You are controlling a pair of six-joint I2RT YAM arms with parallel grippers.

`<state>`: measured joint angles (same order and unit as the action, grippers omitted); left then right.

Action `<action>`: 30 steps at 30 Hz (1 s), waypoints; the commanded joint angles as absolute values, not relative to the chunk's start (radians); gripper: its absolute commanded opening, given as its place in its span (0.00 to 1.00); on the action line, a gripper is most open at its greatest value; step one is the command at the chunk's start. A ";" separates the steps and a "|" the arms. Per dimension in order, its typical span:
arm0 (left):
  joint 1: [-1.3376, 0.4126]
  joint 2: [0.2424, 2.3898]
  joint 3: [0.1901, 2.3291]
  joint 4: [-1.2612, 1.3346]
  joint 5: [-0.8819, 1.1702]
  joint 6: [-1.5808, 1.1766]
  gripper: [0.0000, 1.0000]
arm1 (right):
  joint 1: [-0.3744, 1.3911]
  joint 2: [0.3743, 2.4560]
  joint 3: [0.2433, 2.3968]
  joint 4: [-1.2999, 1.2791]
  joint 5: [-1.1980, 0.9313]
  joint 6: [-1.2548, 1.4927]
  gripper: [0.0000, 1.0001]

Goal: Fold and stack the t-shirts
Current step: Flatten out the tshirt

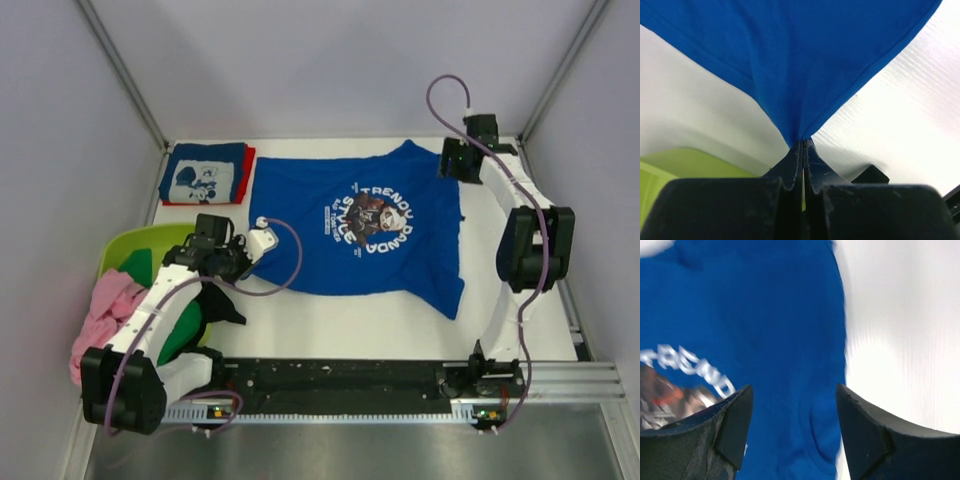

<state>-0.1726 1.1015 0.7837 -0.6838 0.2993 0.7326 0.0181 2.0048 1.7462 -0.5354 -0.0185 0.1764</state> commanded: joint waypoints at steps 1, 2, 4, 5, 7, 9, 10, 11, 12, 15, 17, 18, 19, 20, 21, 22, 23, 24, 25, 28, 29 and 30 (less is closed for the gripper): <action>-0.175 1.074 0.779 -0.715 0.334 0.723 0.00 | 0.015 1.691 1.464 -0.644 0.178 0.233 0.67; -0.175 1.075 0.784 -0.725 0.340 0.718 0.00 | 0.014 1.628 1.369 -0.628 0.198 0.250 0.68; -0.178 1.080 0.785 -0.733 0.353 0.710 0.00 | 0.014 1.499 1.196 -0.568 0.180 0.299 0.69; -0.181 1.081 0.782 -0.730 0.356 0.706 0.00 | 0.014 1.438 1.125 -0.543 0.154 0.317 0.69; -0.186 1.088 0.775 -0.716 0.351 0.695 0.00 | 0.014 1.340 0.996 -0.532 0.138 0.394 0.68; -0.190 1.089 0.764 -0.704 0.345 0.683 0.00 | 0.014 1.248 0.883 -0.537 0.134 0.461 0.66; -0.192 1.088 0.762 -0.701 0.344 0.678 0.00 | 0.014 1.195 0.838 -0.537 0.120 0.485 0.65; -0.192 1.085 0.756 -0.698 0.344 0.678 0.00 | 0.014 1.155 0.786 -0.538 0.104 0.517 0.63; -0.192 1.083 0.752 -0.695 0.342 0.677 0.00 | 0.014 1.108 0.734 -0.537 0.080 0.550 0.63; -0.193 1.069 0.730 -0.686 0.339 0.676 0.00 | 0.014 1.028 0.611 -0.526 0.060 0.604 0.62; -0.193 1.071 0.723 -0.686 0.341 0.678 0.00 | 0.014 1.026 0.546 -0.505 0.039 0.624 0.61; -0.193 1.072 0.719 -0.686 0.339 0.678 0.00 | 0.014 1.037 0.526 -0.488 0.017 0.629 0.60; -0.193 1.074 0.719 -0.684 0.336 0.677 0.00 | 0.014 1.046 0.511 -0.471 0.006 0.638 0.60; -0.193 1.074 0.719 -0.686 0.333 0.676 0.00 | 0.014 1.058 0.500 -0.457 0.005 0.646 0.57; -0.193 1.074 0.719 -0.686 0.331 0.676 0.00 | 0.014 1.061 0.491 -0.445 0.009 0.647 0.53; -0.193 1.072 0.721 -0.687 0.327 0.676 0.00 | 0.014 1.058 0.486 -0.439 0.021 0.647 0.46; -0.193 1.069 0.721 -0.690 0.322 0.675 0.00 | 0.014 1.054 0.485 -0.439 0.037 0.647 0.35; -0.193 1.065 0.722 -0.692 0.319 0.675 0.00 | 0.014 1.045 0.486 -0.440 0.044 0.647 0.26; -0.193 1.063 0.721 -0.693 0.316 0.675 0.00 | 0.014 1.036 0.486 -0.443 0.049 0.646 0.15; -0.193 1.062 0.724 -0.701 0.308 0.673 0.00 | 0.014 1.014 0.498 -0.456 0.071 0.629 0.00; -0.193 1.060 0.724 -0.704 0.304 0.672 0.00 | 0.014 1.014 0.511 -0.469 0.075 0.620 0.00; -0.193 1.058 0.727 -0.707 0.299 0.669 0.00 | 0.014 1.011 0.526 -0.488 0.080 0.606 0.00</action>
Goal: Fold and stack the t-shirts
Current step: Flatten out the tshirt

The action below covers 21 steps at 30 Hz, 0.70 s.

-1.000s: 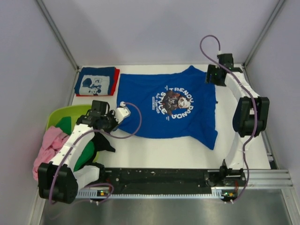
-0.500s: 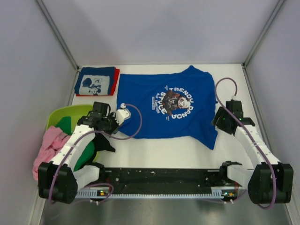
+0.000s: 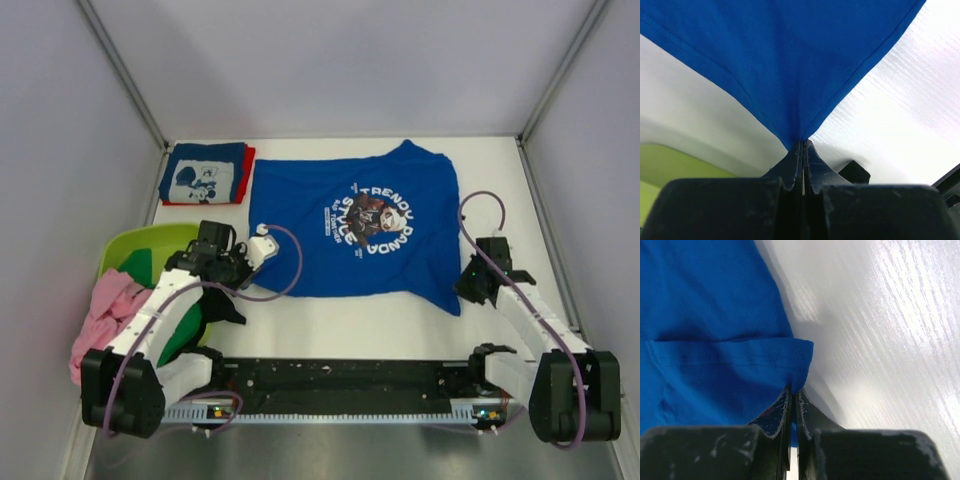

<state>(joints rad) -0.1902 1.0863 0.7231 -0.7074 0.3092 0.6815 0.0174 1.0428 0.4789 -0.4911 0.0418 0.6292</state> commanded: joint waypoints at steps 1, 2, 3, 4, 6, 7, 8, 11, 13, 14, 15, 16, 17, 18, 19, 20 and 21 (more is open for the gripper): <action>-0.193 1.057 0.729 -0.713 0.295 0.667 0.00 | 0.014 1.008 0.544 -0.509 0.087 0.595 0.00; -0.193 1.054 0.736 -0.722 0.285 0.663 0.00 | 0.012 1.000 0.566 -0.535 0.097 0.577 0.00; -0.193 1.052 0.744 -0.736 0.278 0.660 0.00 | 0.014 0.982 0.587 -0.563 0.107 0.562 0.00; -0.193 1.049 0.756 -0.753 0.269 0.654 0.00 | 0.014 0.962 0.612 -0.584 0.116 0.540 0.00; -0.193 1.042 0.784 -0.785 0.255 0.646 0.00 | 0.014 0.918 0.664 -0.627 0.132 0.491 0.00; -0.193 1.039 0.799 -0.799 0.253 0.640 0.00 | 0.015 0.902 0.695 -0.646 0.136 0.465 0.00; -0.193 1.037 0.810 -0.814 0.253 0.635 0.00 | 0.015 0.890 0.719 -0.661 0.124 0.442 0.00; -0.193 1.040 0.836 -0.848 0.259 0.621 0.00 | 0.015 0.893 0.773 -0.695 0.060 0.388 0.00; -0.193 1.040 0.848 -0.868 0.262 0.620 0.00 | 0.015 0.894 0.790 -0.707 0.038 0.380 0.00; -0.193 1.037 0.850 -0.876 0.259 0.620 0.00 | 0.015 0.893 0.788 -0.712 0.034 0.377 0.00; -0.193 1.034 0.850 -0.880 0.252 0.621 0.00 | 0.015 0.893 0.784 -0.713 0.037 0.377 0.00; -0.193 1.031 0.847 -0.884 0.242 0.621 0.00 | 0.015 0.894 0.776 -0.712 0.041 0.374 0.00; -0.193 1.029 0.842 -0.884 0.235 0.624 0.00 | 0.015 0.897 0.766 -0.706 0.046 0.376 0.00; -0.193 1.028 0.838 -0.877 0.229 0.627 0.00 | 0.015 0.899 0.752 -0.693 0.038 0.379 0.00; -0.193 1.029 0.830 -0.868 0.226 0.629 0.00 | 0.015 0.903 0.733 -0.677 0.017 0.377 0.00; -0.193 1.032 0.819 -0.858 0.224 0.629 0.00 | 0.015 0.910 0.709 -0.652 -0.021 0.383 0.00; -0.193 1.035 0.812 -0.845 0.225 0.629 0.00 | 0.017 0.919 0.684 -0.622 -0.053 0.396 0.02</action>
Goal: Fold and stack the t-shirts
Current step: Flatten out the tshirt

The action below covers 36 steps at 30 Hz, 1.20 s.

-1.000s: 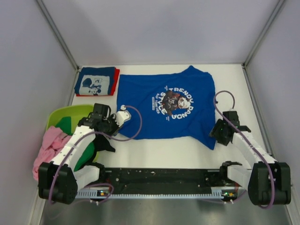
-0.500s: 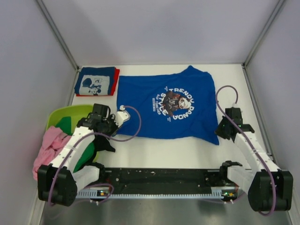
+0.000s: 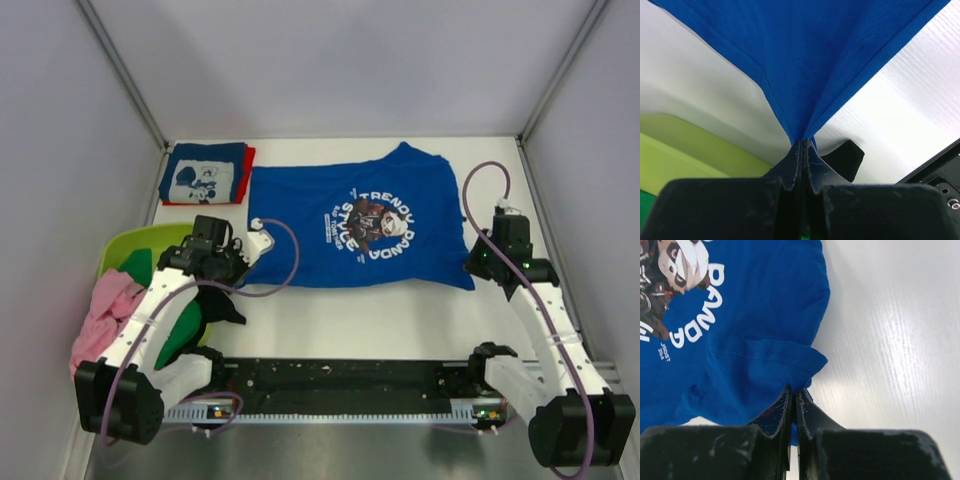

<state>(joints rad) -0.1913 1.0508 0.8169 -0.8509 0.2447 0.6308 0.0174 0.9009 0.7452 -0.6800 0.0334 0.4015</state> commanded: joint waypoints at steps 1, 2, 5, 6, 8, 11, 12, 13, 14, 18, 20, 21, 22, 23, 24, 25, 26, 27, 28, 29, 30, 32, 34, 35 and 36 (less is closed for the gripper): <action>-0.193 1.042 0.804 -0.836 0.227 0.626 0.00 | 0.026 0.929 0.655 -0.592 -0.086 0.414 0.04; -0.193 1.051 0.802 -0.827 0.233 0.623 0.00 | 0.046 0.943 0.626 -0.554 -0.116 0.434 0.06; -0.193 1.072 0.799 -0.818 0.250 0.611 0.00 | 0.173 1.017 0.588 -0.496 -0.106 0.482 0.08; -0.193 1.075 0.799 -0.815 0.253 0.609 0.00 | 0.236 1.049 0.594 -0.495 -0.075 0.488 0.09; -0.193 1.078 0.801 -0.815 0.256 0.607 0.00 | 0.358 1.106 0.620 -0.508 -0.005 0.500 0.12; -0.193 1.074 0.801 -0.813 0.250 0.609 0.00 | 0.521 1.169 0.675 -0.547 0.116 0.514 0.16; -0.193 1.072 0.798 -0.815 0.249 0.611 0.00 | 0.569 1.186 0.689 -0.558 0.130 0.515 0.16; -0.193 1.069 0.796 -0.812 0.247 0.611 0.00 | 0.607 1.196 0.696 -0.561 0.133 0.517 0.17; -0.193 1.068 0.793 -0.811 0.247 0.611 0.00 | 0.651 1.206 0.703 -0.563 0.143 0.520 0.18; -0.193 1.068 0.784 -0.805 0.245 0.612 0.00 | 0.826 1.264 0.724 -0.546 0.135 0.499 0.32; -0.193 1.071 0.785 -0.799 0.247 0.607 0.00 | 0.897 1.310 0.742 -0.540 0.133 0.457 0.41; -0.193 1.074 0.787 -0.799 0.247 0.607 0.00 | 0.928 1.337 0.753 -0.541 0.132 0.434 0.44; -0.193 1.077 0.787 -0.798 0.247 0.609 0.00 | 0.960 1.360 0.767 -0.546 0.136 0.413 0.47; -0.193 1.078 0.788 -0.798 0.245 0.607 0.00 | 0.992 1.385 0.779 -0.552 0.140 0.397 0.51; -0.193 1.081 0.787 -0.796 0.242 0.609 0.00 | 1.015 1.408 0.796 -0.563 0.144 0.378 0.53; -0.193 1.081 0.785 -0.796 0.242 0.611 0.00 | 1.044 1.425 0.813 -0.574 0.146 0.365 0.55; -0.193 1.080 0.785 -0.798 0.238 0.611 0.00 | 1.069 1.442 0.831 -0.578 0.146 0.353 0.57; -0.193 1.078 0.784 -0.798 0.235 0.614 0.00 | 1.100 1.451 0.848 -0.587 0.169 0.345 0.58; -0.193 1.080 0.782 -0.795 0.235 0.615 0.00 | 1.123 1.456 0.867 -0.600 0.199 0.341 0.58; -0.193 1.077 0.781 -0.795 0.232 0.617 0.00 | 1.144 1.463 0.885 -0.620 0.228 0.334 0.58; -0.193 1.074 0.781 -0.795 0.232 0.617 0.00 | 1.167 1.468 0.909 -0.647 0.259 0.331 0.58; -0.193 1.075 0.782 -0.795 0.230 0.620 0.00 | 1.213 1.468 0.951 -0.689 0.329 0.319 0.59; -0.193 1.075 0.782 -0.795 0.229 0.620 0.00 | 1.258 1.460 0.988 -0.707 0.377 0.296 0.59; -0.193 1.075 0.782 -0.792 0.226 0.620 0.00 | 1.281 1.457 1.005 -0.713 0.386 0.278 0.59; -0.193 1.077 0.782 -0.790 0.225 0.618 0.00 | 1.301 1.448 1.017 -0.713 0.385 0.259 0.58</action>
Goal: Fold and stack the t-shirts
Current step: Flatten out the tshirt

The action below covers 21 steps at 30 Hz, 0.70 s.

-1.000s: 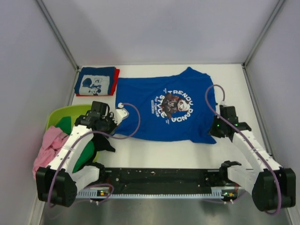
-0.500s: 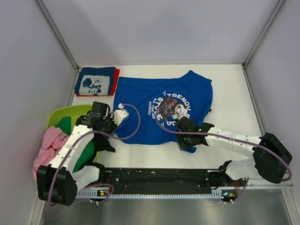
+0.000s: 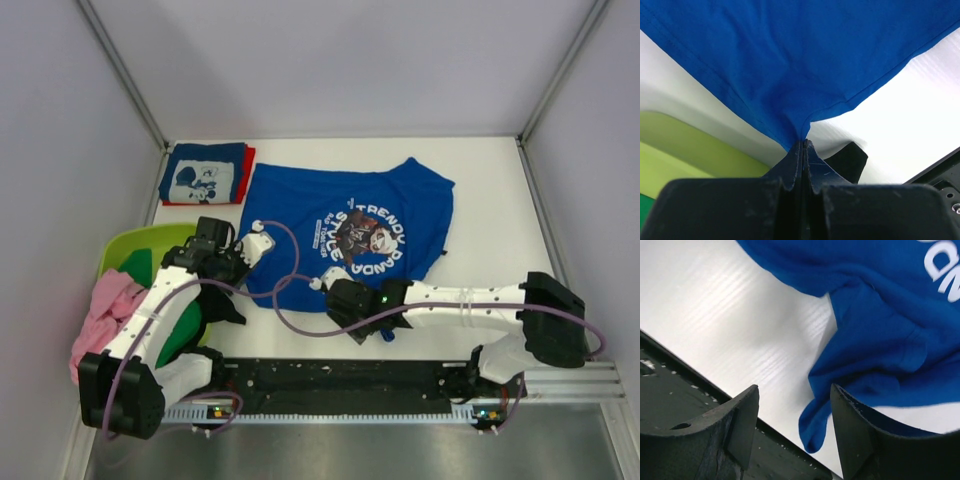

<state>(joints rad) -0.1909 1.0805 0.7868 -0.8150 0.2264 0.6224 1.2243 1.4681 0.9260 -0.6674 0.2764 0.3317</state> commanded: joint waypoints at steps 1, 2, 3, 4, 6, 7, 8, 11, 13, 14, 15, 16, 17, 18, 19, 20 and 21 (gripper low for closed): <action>-0.193 1.077 0.782 -0.790 0.227 0.618 0.00 | 1.316 1.439 1.023 -0.704 0.376 0.244 0.58; -0.193 1.077 0.782 -0.788 0.227 0.621 0.00 | 1.322 1.424 1.025 -0.686 0.359 0.230 0.58; -0.193 1.078 0.782 -0.787 0.229 0.620 0.00 | 1.322 1.407 1.013 -0.667 0.350 0.227 0.58; -0.193 1.078 0.782 -0.788 0.227 0.621 0.00 | 1.321 1.391 0.999 -0.649 0.377 0.233 0.59; -0.193 1.080 0.782 -0.787 0.226 0.621 0.00 | 1.283 1.362 0.971 -0.647 0.429 0.297 0.58; -0.193 1.081 0.784 -0.787 0.225 0.621 0.00 | 1.244 1.347 0.956 -0.656 0.443 0.337 0.53; -0.193 1.081 0.784 -0.790 0.225 0.621 0.00 | 1.205 1.321 0.937 -0.664 0.451 0.391 0.46; -0.193 1.081 0.787 -0.790 0.225 0.623 0.00 | 1.050 1.203 0.867 -0.683 0.425 0.533 0.40; -0.193 1.083 0.788 -0.792 0.225 0.623 0.00 | 0.929 1.091 0.803 -0.690 0.384 0.627 0.47; -0.193 1.083 0.790 -0.793 0.225 0.623 0.00 | 0.855 1.047 0.751 -0.698 0.347 0.684 0.48; -0.193 1.083 0.790 -0.792 0.225 0.624 0.00 | 0.766 1.013 0.715 -0.706 0.313 0.716 0.49; -0.193 1.083 0.790 -0.792 0.227 0.624 0.00 | 0.717 0.978 0.675 -0.706 0.280 0.744 0.49; -0.193 1.083 0.792 -0.792 0.229 0.621 0.00 | 0.683 0.957 0.645 -0.706 0.247 0.761 0.49; -0.193 1.081 0.790 -0.795 0.230 0.623 0.00 | 0.669 0.944 0.628 -0.704 0.227 0.770 0.48; -0.193 1.081 0.790 -0.793 0.230 0.621 0.00 | 0.669 0.940 0.617 -0.703 0.212 0.775 0.47; -0.193 1.081 0.792 -0.795 0.230 0.623 0.00 | 0.670 0.945 0.611 -0.696 0.186 0.782 0.46; -0.193 1.083 0.792 -0.793 0.230 0.621 0.00 | 0.669 0.953 0.606 -0.695 0.167 0.791 0.44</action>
